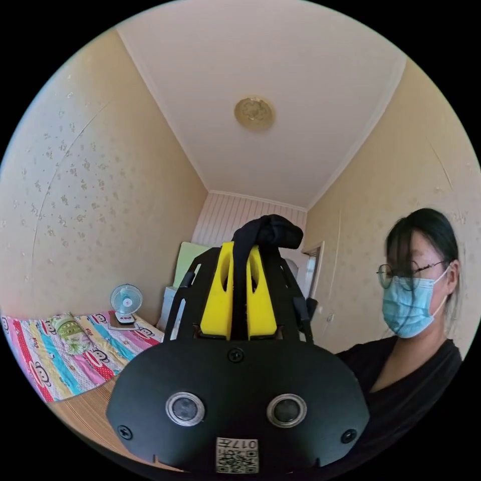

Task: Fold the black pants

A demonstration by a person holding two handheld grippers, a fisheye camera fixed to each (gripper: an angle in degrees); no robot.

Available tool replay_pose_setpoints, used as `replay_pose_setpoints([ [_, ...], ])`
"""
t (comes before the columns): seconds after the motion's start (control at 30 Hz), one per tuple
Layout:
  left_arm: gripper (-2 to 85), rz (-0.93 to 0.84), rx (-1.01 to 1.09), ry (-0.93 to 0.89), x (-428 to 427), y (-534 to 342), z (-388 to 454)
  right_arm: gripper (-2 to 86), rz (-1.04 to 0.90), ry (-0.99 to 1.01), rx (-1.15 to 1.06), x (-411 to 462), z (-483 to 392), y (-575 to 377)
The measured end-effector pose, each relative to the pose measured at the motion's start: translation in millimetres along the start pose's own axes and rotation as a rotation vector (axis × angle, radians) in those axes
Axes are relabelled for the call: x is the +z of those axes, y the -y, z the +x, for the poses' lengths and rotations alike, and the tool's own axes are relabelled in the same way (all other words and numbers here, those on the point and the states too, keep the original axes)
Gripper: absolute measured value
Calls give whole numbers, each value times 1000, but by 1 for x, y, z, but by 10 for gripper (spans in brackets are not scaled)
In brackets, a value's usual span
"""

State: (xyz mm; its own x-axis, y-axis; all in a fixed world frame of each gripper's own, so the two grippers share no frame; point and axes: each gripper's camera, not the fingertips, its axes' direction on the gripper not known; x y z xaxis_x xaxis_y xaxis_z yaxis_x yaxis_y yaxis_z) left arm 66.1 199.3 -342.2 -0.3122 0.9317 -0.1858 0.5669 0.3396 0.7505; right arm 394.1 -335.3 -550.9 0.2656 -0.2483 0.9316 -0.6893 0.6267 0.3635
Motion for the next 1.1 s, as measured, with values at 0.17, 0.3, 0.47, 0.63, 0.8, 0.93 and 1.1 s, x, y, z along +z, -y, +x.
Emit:
replay_pose_setpoints([
  [0.17, 38, 42, 96, 20, -63, 23, 38, 36, 80, 87, 23, 6, 37, 53],
  [0.3, 39, 71, 174, 181, -82, 29, 56, 34, 82, 150, 18, 16, 61, 59],
  [0.47, 39, 142, 116, 244, -108, 13, 38, 32, 103, 152, 123, 15, 106, 10],
  [0.63, 39, 158, 121, 515, -93, 16, -28, 27, -14, 48, 125, 62, 184, -3],
  [0.8, 41, 30, 12, 735, -53, 61, -247, 21, -299, -38, 178, 265, 378, -7],
  [0.93, 66, -97, -172, 853, -49, 87, -513, 23, -559, 2, 461, 454, 558, -33],
  [1.1, 71, -318, -477, 983, -128, -2, -665, 23, -910, -54, 585, 551, 696, -187],
])
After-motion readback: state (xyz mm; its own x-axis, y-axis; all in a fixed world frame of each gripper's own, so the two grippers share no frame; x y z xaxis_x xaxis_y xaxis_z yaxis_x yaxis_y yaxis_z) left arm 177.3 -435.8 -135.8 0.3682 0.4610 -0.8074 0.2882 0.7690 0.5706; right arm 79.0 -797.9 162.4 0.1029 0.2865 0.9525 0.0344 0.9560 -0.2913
